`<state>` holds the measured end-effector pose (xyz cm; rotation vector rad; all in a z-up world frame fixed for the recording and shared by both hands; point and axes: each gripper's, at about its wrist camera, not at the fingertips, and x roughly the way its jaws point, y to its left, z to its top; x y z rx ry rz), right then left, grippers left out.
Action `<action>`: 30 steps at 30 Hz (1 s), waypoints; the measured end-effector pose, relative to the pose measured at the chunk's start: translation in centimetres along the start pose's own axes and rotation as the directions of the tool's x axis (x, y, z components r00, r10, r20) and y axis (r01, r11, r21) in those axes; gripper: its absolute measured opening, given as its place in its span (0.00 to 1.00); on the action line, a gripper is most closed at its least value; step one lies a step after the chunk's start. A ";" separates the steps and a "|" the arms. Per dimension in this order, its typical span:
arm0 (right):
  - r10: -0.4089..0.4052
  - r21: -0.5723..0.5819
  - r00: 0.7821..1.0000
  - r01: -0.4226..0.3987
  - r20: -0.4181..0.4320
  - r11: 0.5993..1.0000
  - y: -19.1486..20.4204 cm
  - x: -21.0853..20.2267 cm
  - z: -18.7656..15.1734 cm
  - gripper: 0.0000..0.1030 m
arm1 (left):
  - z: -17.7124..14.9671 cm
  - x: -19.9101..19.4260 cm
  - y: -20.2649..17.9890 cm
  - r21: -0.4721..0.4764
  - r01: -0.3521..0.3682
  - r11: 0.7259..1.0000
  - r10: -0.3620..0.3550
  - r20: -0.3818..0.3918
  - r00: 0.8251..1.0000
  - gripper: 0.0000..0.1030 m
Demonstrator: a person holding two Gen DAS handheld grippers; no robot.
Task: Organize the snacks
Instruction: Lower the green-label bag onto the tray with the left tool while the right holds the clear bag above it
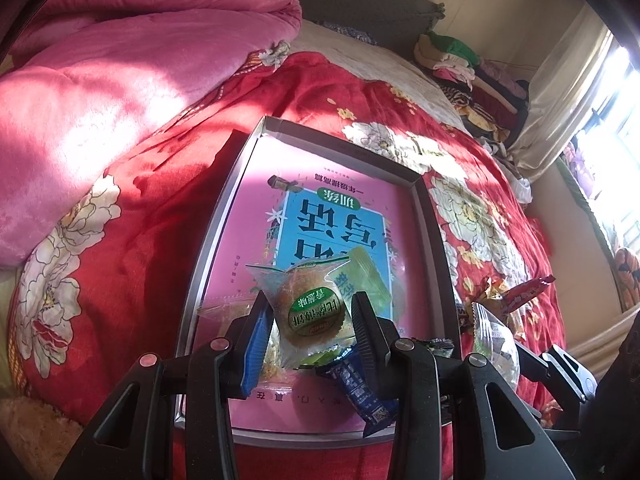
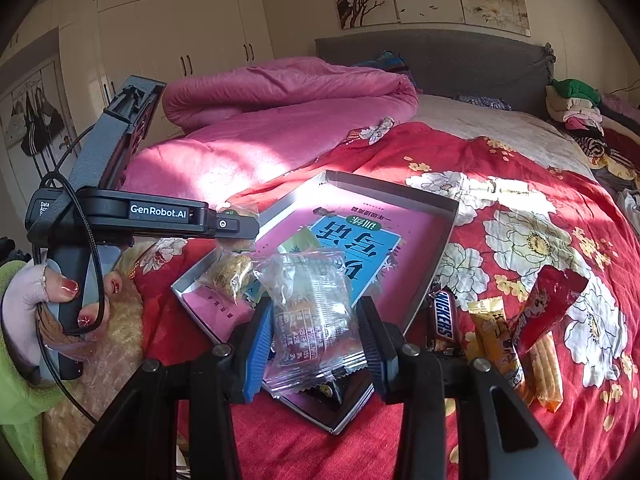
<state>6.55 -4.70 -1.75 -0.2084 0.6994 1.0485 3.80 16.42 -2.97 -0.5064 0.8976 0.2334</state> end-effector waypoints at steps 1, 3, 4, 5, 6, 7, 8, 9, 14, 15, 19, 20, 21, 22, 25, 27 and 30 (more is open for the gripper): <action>0.001 0.000 1.000 -0.001 -0.006 1.000 0.0 0.2 -0.1 0.41 | -0.1 0.3 0.0 0.000 -0.008 1.000 0.008 -0.015 1.000 0.40; 0.011 0.000 1.000 -0.011 -0.015 1.000 0.0 0.5 -0.3 0.41 | -0.3 0.9 -0.1 0.005 -0.010 1.000 0.011 -0.039 0.999 0.40; 0.012 -0.005 1.000 -0.013 -0.019 1.000 0.2 0.6 -0.4 0.41 | -0.4 1.1 -0.2 0.009 -0.013 1.000 0.013 -0.046 0.999 0.40; 0.012 -0.011 1.000 -0.012 -0.022 1.000 0.3 0.7 -0.4 0.41 | -0.5 1.2 -0.3 0.014 -0.013 1.000 0.014 -0.051 0.999 0.40; 0.012 -0.017 1.000 -0.012 -0.025 1.000 0.4 0.8 -0.5 0.41 | -0.6 1.3 -0.4 0.019 -0.013 1.000 0.014 -0.054 0.998 0.40; 0.012 -0.020 1.000 -0.013 -0.028 1.000 0.5 0.9 -0.5 0.41 | -0.6 1.4 -0.5 0.024 -0.013 1.000 0.015 -0.057 0.998 0.40; 0.012 -0.022 0.999 -0.013 -0.030 1.000 0.5 1.0 -0.6 0.41 | -0.6 1.5 -0.6 0.028 -0.015 0.999 0.017 -0.058 0.998 0.40; 0.012 -0.022 0.999 -0.013 -0.032 1.000 0.5 1.1 -0.6 0.41 | -0.6 1.5 -0.7 0.032 -0.017 0.999 0.018 -0.059 0.998 0.40; 0.009 -0.014 0.999 -0.009 -0.040 1.000 0.3 1.4 -0.8 0.41 | -0.8 1.9 -0.8 0.043 -0.021 0.999 0.025 -0.079 0.997 0.40; 0.006 -0.011 0.999 -0.007 -0.042 1.000 0.3 1.4 -0.8 0.41 | -0.8 2.1 -0.9 0.044 -0.021 0.999 0.025 -0.083 0.996 0.40; -0.006 -0.005 0.999 0.006 -0.047 1.000 0.1 1.6 -0.9 0.41 | -0.9 2.2 -1.1 0.054 -0.025 0.998 0.030 -0.088 0.996 0.40; -0.006 -0.003 0.999 0.006 -0.049 1.000 0.0 1.6 -0.9 0.41 | -0.9 2.2 -1.1 0.056 -0.026 0.998 0.031 -0.089 0.996 0.40; -0.009 -0.001 0.999 0.009 -0.050 1.000 -0.1 1.7 -0.9 0.41 | -0.9 2.3 -1.1 0.057 -0.027 0.998 0.032 -0.090 0.995 0.40; -0.012 -0.001 0.999 0.012 -0.051 1.000 -0.1 1.7 -1.0 0.41 | -0.9 2.3 -1.1 0.057 -0.026 0.998 0.031 -0.092 0.995 0.40; -0.016 0.000 0.999 0.016 -0.052 1.000 -0.2 1.9 -0.9 0.41 | -0.9 2.4 -1.1 0.060 -0.026 0.998 0.031 -0.094 0.995 0.40; -0.020 -0.001 0.998 0.019 -0.053 1.000 -0.3 1.9 -1.0 0.41 | -0.9 2.5 -1.2 0.065 -0.026 0.998 0.033 -0.097 0.995 0.40; -0.027 -0.001 0.998 0.027 -0.059 1.000 -0.4 2.2 -1.0 0.41 | -1.0 2.6 -1.4 0.076 -0.029 0.997 0.037 -0.103 0.994 0.40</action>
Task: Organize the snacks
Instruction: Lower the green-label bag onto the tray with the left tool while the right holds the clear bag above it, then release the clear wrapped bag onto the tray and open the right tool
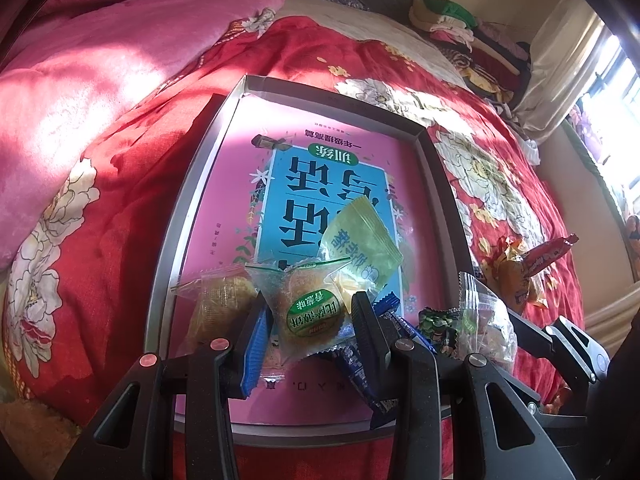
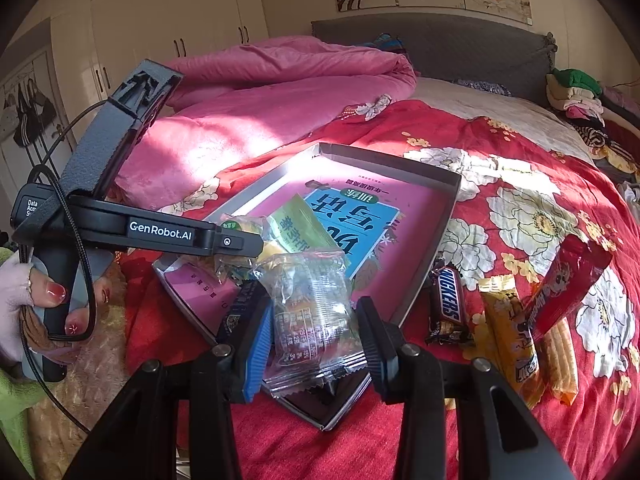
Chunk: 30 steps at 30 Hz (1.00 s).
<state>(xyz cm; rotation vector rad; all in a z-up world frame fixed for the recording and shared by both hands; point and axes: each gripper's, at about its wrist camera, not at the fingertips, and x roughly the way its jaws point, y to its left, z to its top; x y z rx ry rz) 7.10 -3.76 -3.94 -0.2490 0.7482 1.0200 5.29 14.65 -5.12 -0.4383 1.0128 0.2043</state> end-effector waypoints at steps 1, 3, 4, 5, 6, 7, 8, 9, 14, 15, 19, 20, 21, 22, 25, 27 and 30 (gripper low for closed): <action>0.000 0.000 1.000 0.000 -0.003 1.000 0.0 0.1 0.1 0.41 | 0.0 0.1 0.0 0.003 -0.002 1.000 0.002 -0.004 1.000 0.40; -0.005 -0.009 1.000 0.005 -0.001 1.000 0.2 0.3 0.1 0.41 | 0.0 0.3 -0.1 0.004 -0.003 1.000 0.003 -0.012 1.000 0.40; -0.007 -0.015 1.000 0.007 -0.001 1.000 0.2 0.3 0.1 0.41 | -0.1 0.3 -0.1 0.003 -0.002 1.000 0.002 -0.015 1.000 0.40; -0.008 -0.022 1.000 0.008 -0.001 1.000 0.4 0.4 0.1 0.41 | -0.2 0.3 -0.1 0.003 -0.004 1.000 0.004 -0.015 1.000 0.40; -0.010 -0.026 1.000 0.010 -0.002 1.000 0.4 0.5 0.2 0.41 | -0.2 0.4 -0.1 0.005 -0.005 1.000 0.005 -0.016 1.000 0.40; -0.011 -0.030 1.000 0.011 -0.004 0.999 0.5 0.5 0.2 0.41 | -0.2 0.4 -0.1 0.005 -0.005 1.000 0.005 -0.016 1.000 0.40; -0.010 -0.032 1.000 0.010 -0.005 0.999 0.6 0.6 0.2 0.41 | -0.2 0.4 -0.1 0.006 -0.003 1.000 0.004 -0.016 1.000 0.40; -0.010 -0.032 1.000 0.009 -0.009 0.999 0.6 0.8 0.2 0.41 | -0.2 0.4 -0.1 0.007 -0.004 1.000 0.004 -0.016 1.000 0.40; -0.009 -0.051 1.000 0.009 -0.014 0.999 1.1 1.2 0.0 0.41 | -0.2 0.5 -0.2 0.012 -0.003 1.000 0.004 -0.020 1.000 0.40; -0.009 -0.053 1.000 0.008 -0.015 0.999 1.1 1.2 -0.1 0.42 | -0.2 0.5 -0.2 0.011 -0.004 1.000 0.004 -0.019 1.000 0.40; -0.007 -0.056 1.000 0.006 -0.018 0.998 1.3 1.3 -0.2 0.42 | -0.1 0.5 -0.2 0.010 -0.003 1.000 0.003 -0.019 1.000 0.40; -0.006 -0.056 1.000 0.005 -0.018 0.998 1.3 1.2 -0.2 0.42 | -0.1 0.5 -0.2 0.011 -0.003 1.000 0.003 -0.019 1.000 0.40; -0.005 -0.057 1.000 0.004 -0.018 0.998 1.3 1.2 -0.2 0.42 | -0.1 0.5 -0.1 0.011 -0.003 1.000 0.003 -0.019 1.000 0.40; -0.001 -0.058 1.000 0.000 -0.019 0.998 1.4 1.2 -0.3 0.42 | -0.1 0.5 -0.1 0.010 -0.002 1.000 0.002 -0.019 1.000 0.40; 0.007 -0.065 1.000 -0.009 -0.025 0.998 1.6 1.3 -0.3 0.42 | -0.1 0.4 -0.1 0.010 -0.002 1.000 0.003 -0.018 1.000 0.40; 0.011 -0.072 1.000 -0.013 -0.029 0.997 1.8 1.3 -0.4 0.42 | -0.1 0.4 -0.1 0.008 -0.001 1.000 0.001 -0.017 1.000 0.40; 0.021 -0.071 0.999 -0.024 -0.036 0.997 2.0 1.3 -0.4 0.45 | -0.1 0.3 -0.1 0.006 0.001 1.000 -0.001 -0.013 1.000 0.40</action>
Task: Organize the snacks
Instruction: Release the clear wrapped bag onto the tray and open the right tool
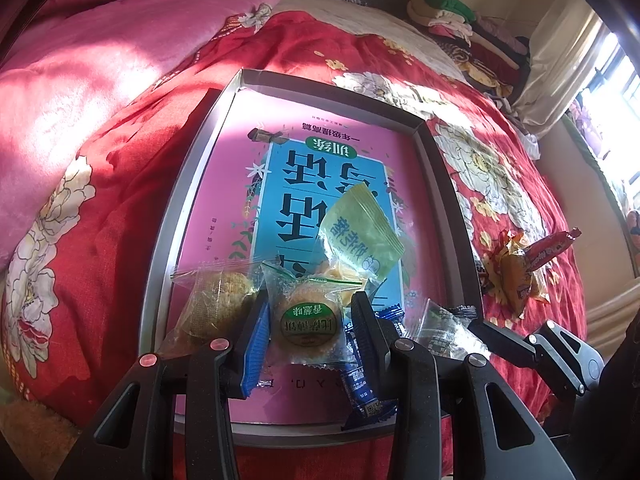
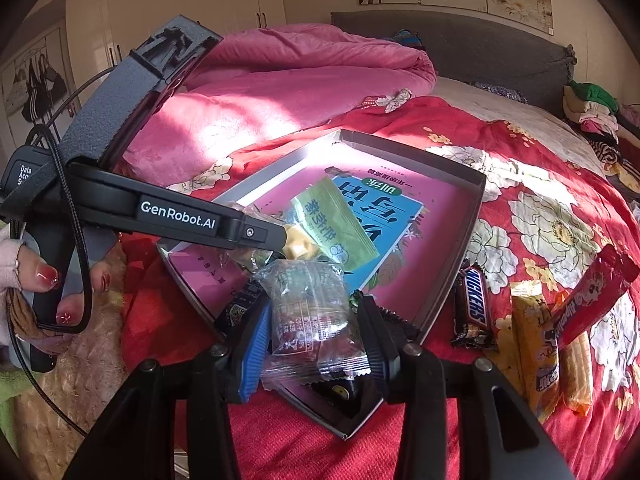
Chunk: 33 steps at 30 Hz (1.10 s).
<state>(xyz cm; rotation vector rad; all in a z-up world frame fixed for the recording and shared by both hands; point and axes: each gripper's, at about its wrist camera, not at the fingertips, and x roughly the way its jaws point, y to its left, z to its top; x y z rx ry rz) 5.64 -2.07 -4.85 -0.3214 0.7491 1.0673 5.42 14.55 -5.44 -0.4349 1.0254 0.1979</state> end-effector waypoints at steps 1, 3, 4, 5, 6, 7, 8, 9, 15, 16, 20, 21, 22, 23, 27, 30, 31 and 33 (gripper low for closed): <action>0.002 0.001 1.000 -0.002 -0.004 1.000 0.0 0.0 0.0 0.46 | 0.0 0.0 0.0 0.000 0.001 1.000 -0.001 0.002 1.000 0.40; 0.006 0.003 1.000 -0.006 -0.008 1.000 0.1 0.0 -0.1 0.47 | 0.1 -0.2 -0.1 0.001 0.006 1.000 -0.006 0.008 1.000 0.40; 0.006 0.004 1.000 -0.006 -0.008 1.000 0.1 0.0 -0.1 0.47 | 0.1 -0.2 -0.1 0.001 0.009 1.000 -0.009 0.012 1.000 0.40; 0.007 0.005 1.000 -0.007 -0.007 1.000 0.1 -0.1 -0.2 0.48 | 0.1 -0.3 -0.1 0.001 0.011 1.000 -0.011 0.015 1.000 0.40; 0.008 0.007 1.000 -0.008 -0.006 1.000 0.1 -0.2 -0.2 0.48 | 0.1 -0.4 -0.1 0.002 0.012 1.000 -0.012 0.020 1.000 0.40; 0.009 0.010 1.000 -0.008 -0.004 1.000 0.1 -0.3 -0.1 0.49 | 0.2 -0.5 -0.1 0.001 0.014 1.000 -0.014 0.026 1.000 0.40; 0.009 0.014 1.000 -0.009 0.000 1.000 0.0 -0.4 -0.1 0.50 | 0.2 -0.6 -0.1 0.000 0.016 1.000 -0.016 0.032 0.999 0.40; 0.009 0.017 1.000 -0.009 0.004 1.000 -0.1 -0.5 -0.1 0.50 | 0.2 -0.7 -0.1 -0.001 0.021 1.000 -0.021 0.038 0.999 0.40; -0.005 0.046 0.999 0.003 0.036 0.999 -0.9 -1.5 0.3 0.53 | 0.5 -1.9 -0.1 -0.008 0.046 0.999 -0.045 0.094 0.995 0.44; -0.007 0.051 0.999 0.005 0.041 0.999 -1.1 -1.6 0.3 0.53 | 0.6 -2.2 -0.1 -0.007 0.050 0.999 -0.049 0.106 0.993 0.46; -0.024 0.079 0.998 0.019 0.064 0.997 -1.9 -2.5 0.4 0.53 | 0.7 -3.3 -0.3 0.002 0.076 0.997 -0.075 0.155 0.985 0.52; -0.030 0.086 0.997 0.024 0.072 0.996 -2.2 -2.8 0.5 0.53 | 0.8 -3.5 -0.5 0.007 0.080 0.997 -0.081 0.166 0.983 0.55; -0.037 0.093 0.996 0.029 0.079 0.995 -2.5 -3.1 0.5 0.53 | 0.8 -3.7 -0.6 0.012 0.085 0.996 -0.086 0.178 0.980 0.56; -0.044 0.101 0.995 0.035 0.087 0.994 -2.8 -3.5 0.6 0.53 | 0.8 -3.9 -0.7 0.017 0.091 0.996 -0.092 0.187 0.978 0.57; -0.075 0.139 0.990 0.059 0.116 0.989 -4.3 -4.9 0.6 0.53 | 0.9 -4.5 -1.0 0.029 0.104 0.994 -0.108 0.216 0.971 0.61; -0.102 0.173 0.985 0.077 0.138 0.982 -5.6 -5.9 0.5 0.53 | 0.9 -4.9 -1.2 0.032 0.105 0.994 -0.110 0.236 0.966 0.63; -0.110 0.185 0.983 0.082 0.144 0.979 -6.0 -6.3 0.5 0.53 | 0.9 -5.0 -1.1 0.032 0.107 0.994 -0.111 0.242 0.964 0.64; -0.130 0.208 0.979 0.095 0.159 0.973 -6.9 -7.0 0.5 0.54 | 0.9 -5.3 -1.2 0.032 0.109 0.994 -0.113 0.254 0.960 0.66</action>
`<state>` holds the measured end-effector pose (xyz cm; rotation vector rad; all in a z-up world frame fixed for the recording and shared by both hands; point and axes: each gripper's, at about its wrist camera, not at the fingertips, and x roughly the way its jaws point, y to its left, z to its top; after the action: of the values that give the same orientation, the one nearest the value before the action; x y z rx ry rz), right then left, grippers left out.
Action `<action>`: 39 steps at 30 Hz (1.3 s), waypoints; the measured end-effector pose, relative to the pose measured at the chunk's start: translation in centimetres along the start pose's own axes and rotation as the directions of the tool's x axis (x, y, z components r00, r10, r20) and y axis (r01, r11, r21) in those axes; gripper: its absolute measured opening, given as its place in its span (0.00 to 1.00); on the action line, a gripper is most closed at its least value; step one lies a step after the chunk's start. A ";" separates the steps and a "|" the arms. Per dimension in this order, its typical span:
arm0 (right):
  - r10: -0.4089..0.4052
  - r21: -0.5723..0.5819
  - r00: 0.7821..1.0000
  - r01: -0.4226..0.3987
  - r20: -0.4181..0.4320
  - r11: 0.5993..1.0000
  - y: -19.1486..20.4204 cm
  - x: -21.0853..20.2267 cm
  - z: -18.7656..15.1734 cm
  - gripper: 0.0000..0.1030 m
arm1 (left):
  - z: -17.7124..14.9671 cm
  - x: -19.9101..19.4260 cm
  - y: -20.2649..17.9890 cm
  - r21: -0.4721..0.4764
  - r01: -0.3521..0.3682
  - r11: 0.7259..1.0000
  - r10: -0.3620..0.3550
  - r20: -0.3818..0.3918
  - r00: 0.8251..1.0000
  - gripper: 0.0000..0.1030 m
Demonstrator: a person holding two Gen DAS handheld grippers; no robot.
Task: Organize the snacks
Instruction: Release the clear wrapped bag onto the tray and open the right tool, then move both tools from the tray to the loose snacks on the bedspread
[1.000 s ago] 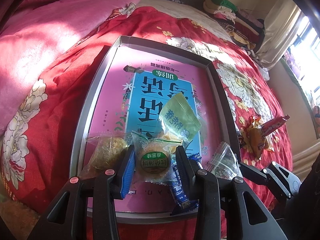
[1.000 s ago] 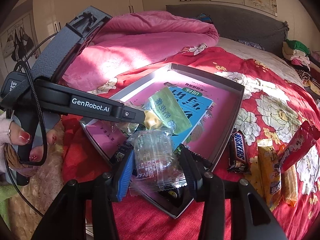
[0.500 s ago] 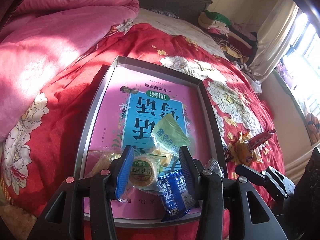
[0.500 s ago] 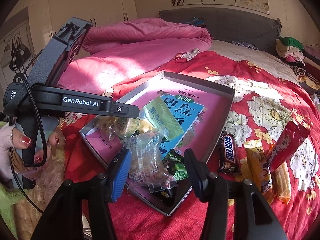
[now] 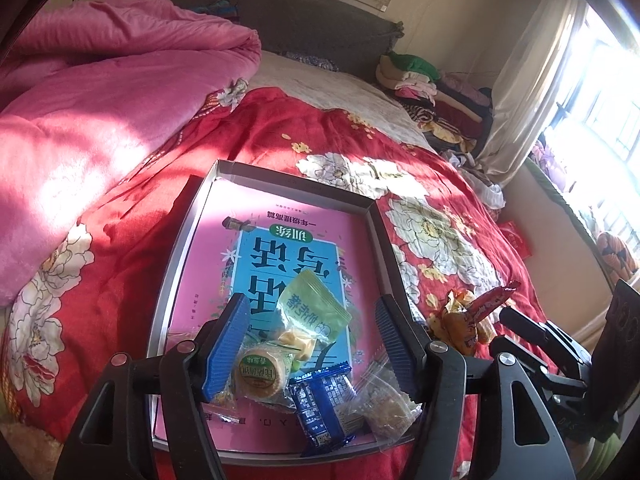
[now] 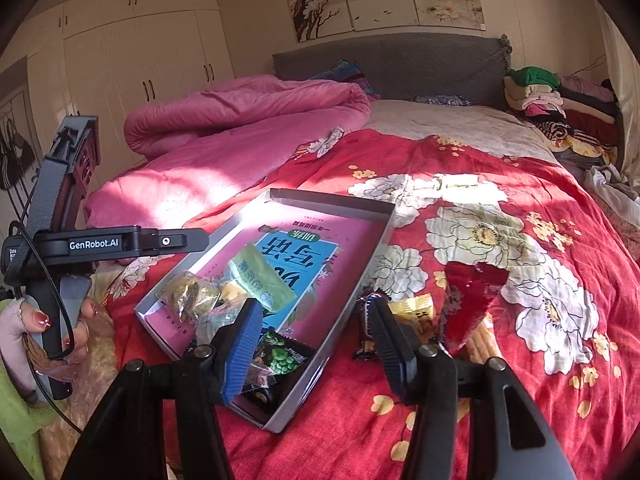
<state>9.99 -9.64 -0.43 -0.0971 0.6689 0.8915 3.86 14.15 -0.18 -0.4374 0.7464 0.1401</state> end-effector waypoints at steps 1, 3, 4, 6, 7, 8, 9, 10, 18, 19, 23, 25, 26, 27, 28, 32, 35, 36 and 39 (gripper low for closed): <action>-0.009 0.009 1.000 0.009 0.009 1.000 -0.4 -0.4 0.1 0.54 | 0.0 -0.2 0.0 0.001 0.001 1.000 -0.001 0.005 1.000 0.67; -0.025 0.025 0.999 0.025 0.026 0.999 -1.2 -1.0 0.4 0.54 | 0.1 -0.3 -0.1 0.005 0.008 1.000 -0.008 0.012 1.000 0.67; -0.035 0.031 0.999 0.034 0.033 0.999 -1.6 -1.2 0.5 0.55 | 0.1 -0.4 -0.3 0.008 0.011 1.000 -0.011 0.015 1.000 0.67; -0.061 0.036 0.997 0.059 0.046 0.998 -2.3 -1.8 0.7 0.55 | 0.0 -0.5 -0.6 0.015 0.020 1.000 -0.020 0.018 1.000 0.67; -0.071 0.040 0.996 0.069 0.051 0.997 -2.6 -2.1 0.8 0.56 | 0.0 -0.5 -0.7 0.021 0.023 1.000 -0.023 0.018 1.000 0.67; -0.081 0.046 0.995 0.078 0.056 0.996 -3.0 -2.4 0.8 0.56 | 0.0 -0.6 -1.0 0.025 0.027 0.999 -0.027 0.020 0.999 0.67; -0.090 0.053 0.994 0.087 0.059 0.995 -3.3 -2.6 0.9 0.56 | -0.1 -0.6 -1.2 0.030 0.035 0.999 -0.036 0.018 0.999 0.67; -0.100 0.060 0.993 0.096 0.061 0.994 -3.7 -2.7 0.9 0.56 | -0.1 -0.7 -1.4 0.036 0.041 0.999 -0.042 0.017 0.999 0.67; -0.136 0.111 0.989 0.129 0.057 0.985 -5.8 -3.5 0.7 0.56 | -0.6 -0.6 -3.8 0.076 0.080 0.994 -0.080 -0.005 0.997 0.67; -0.139 0.114 0.989 0.132 0.056 0.985 -6.0 -3.6 0.7 0.56 | -0.6 -0.5 -4.2 0.085 0.085 0.993 -0.084 -0.010 0.996 0.67; -0.145 0.127 0.988 0.138 0.048 0.982 -6.5 -3.8 0.6 0.56 | -1.1 -0.1 -5.9 0.121 0.103 0.987 -0.099 -0.033 0.995 0.67; -0.146 0.134 0.988 0.139 0.044 0.981 -6.9 -3.8 0.5 0.56 | -1.4 0.1 -6.8 0.137 0.113 0.984 -0.108 -0.044 0.993 0.67; -0.147 0.137 0.988 0.140 0.040 0.981 -7.0 -3.8 0.5 0.56 | -1.5 0.3 -7.2 0.144 0.120 0.982 -0.113 -0.051 0.992 0.67; -0.147 0.140 0.988 0.140 0.039 0.980 -7.2 -3.9 0.4 0.56 | -1.6 0.4 -7.6 0.149 0.128 0.980 -0.121 -0.058 0.991 0.67; -0.143 0.144 0.989 0.136 0.035 0.980 -7.4 -3.9 0.4 0.56 | -1.8 0.6 -8.1 0.155 0.135 0.979 -0.126 -0.065 0.990 0.67; -0.135 0.149 0.991 0.131 0.016 0.980 -7.7 -3.7 0.3 0.56 | -2.4 1.1 -9.9 0.189 0.158 0.969 -0.142 -0.094 0.985 0.67; -0.125 0.144 0.992 0.124 0.000 0.982 -7.8 -3.4 0.2 0.56 | -3.0 1.8 -11.2 0.211 0.178 0.961 -0.155 -0.122 0.980 0.67; -0.130 0.139 0.991 0.130 -0.005 0.982 -7.8 -3.3 0.2 0.56 | -3.2 2.0 -11.6 0.218 0.183 0.959 -0.157 -0.132 0.979 0.67; -0.122 0.133 0.992 0.124 -0.023 0.983 -7.7 -2.9 0.1 0.56 | -3.8 2.7 -12.7 0.243 0.198 0.949 -0.162 -0.161 0.974 0.67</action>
<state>14.48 -16.50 -0.18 -0.0243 0.7267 0.7263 6.96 0.93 -0.29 -0.2662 0.8447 -0.1610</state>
